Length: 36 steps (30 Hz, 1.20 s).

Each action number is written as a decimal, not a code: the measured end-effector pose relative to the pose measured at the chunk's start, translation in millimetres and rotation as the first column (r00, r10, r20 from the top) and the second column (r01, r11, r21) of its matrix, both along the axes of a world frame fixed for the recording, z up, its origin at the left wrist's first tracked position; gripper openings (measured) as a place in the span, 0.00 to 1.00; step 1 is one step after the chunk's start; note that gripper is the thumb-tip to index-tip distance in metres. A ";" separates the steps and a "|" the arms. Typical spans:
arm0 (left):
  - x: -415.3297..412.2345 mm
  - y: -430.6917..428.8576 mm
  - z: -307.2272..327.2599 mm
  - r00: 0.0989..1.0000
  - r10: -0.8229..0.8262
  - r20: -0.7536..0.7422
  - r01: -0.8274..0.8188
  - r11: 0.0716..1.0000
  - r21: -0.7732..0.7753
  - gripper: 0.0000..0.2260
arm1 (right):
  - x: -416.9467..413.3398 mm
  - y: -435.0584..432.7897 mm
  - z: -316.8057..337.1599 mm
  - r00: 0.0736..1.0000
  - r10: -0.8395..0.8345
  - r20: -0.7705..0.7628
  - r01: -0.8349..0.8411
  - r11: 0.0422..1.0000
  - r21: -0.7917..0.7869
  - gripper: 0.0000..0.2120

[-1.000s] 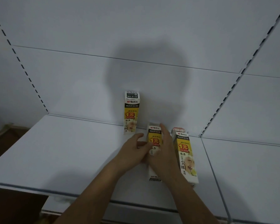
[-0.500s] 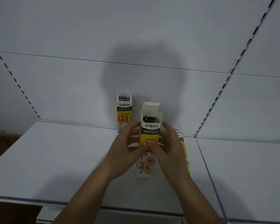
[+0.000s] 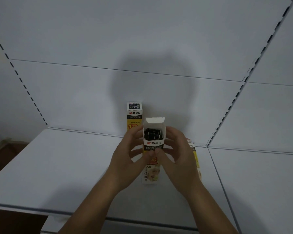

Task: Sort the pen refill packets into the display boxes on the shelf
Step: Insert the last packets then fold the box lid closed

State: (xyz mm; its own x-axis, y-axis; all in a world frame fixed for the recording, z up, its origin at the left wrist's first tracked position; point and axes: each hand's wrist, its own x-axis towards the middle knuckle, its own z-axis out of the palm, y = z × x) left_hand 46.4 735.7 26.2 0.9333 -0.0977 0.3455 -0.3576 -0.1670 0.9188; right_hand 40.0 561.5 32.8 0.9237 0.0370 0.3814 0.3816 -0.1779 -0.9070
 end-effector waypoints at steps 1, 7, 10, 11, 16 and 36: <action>-0.5 -0.3 -0.1 1.000 -0.009 0.004 0.009 1.000 0.008 0.31 | 1.1 0.1 1.7 1.000 0.000 -0.001 0.000 1.000 0.004 0.26; 1.1 1.3 -0.2 0.999 -0.036 -0.007 0.036 0.999 0.020 0.31 | 2.9 0.7 5.4 1.000 -0.003 -0.027 0.003 1.000 0.030 0.27; 1.0 -0.5 -0.5 0.999 -0.038 0.007 0.038 0.999 0.018 0.30 | -0.3 2.7 4.2 0.999 -0.032 -0.007 0.032 0.998 0.060 0.26; 0.8 -1.4 -1.1 0.999 -0.037 0.011 0.037 0.999 0.020 0.30 | -1.4 3.1 4.1 0.999 -0.041 -0.005 0.041 0.997 0.064 0.25; 1.0 -2.9 -5.9 0.999 -0.026 0.025 0.025 1.000 0.015 0.30 | -1.3 1.6 4.0 0.999 -0.039 -0.029 0.041 0.995 0.090 0.26; -1.0 -4.8 -14.4 0.997 -0.044 0.070 0.038 0.996 0.080 0.35 | -21.4 5.2 49.1 0.964 0.082 0.253 0.200 0.401 -0.894 0.35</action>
State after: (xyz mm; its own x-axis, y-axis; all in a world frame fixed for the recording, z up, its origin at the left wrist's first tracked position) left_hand 45.4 730.9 11.9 0.9010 -0.1645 0.4013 -0.4302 -0.2212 0.8752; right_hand 18.6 566.7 81.9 0.8315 0.4382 0.3415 0.4903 -0.8679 -0.0803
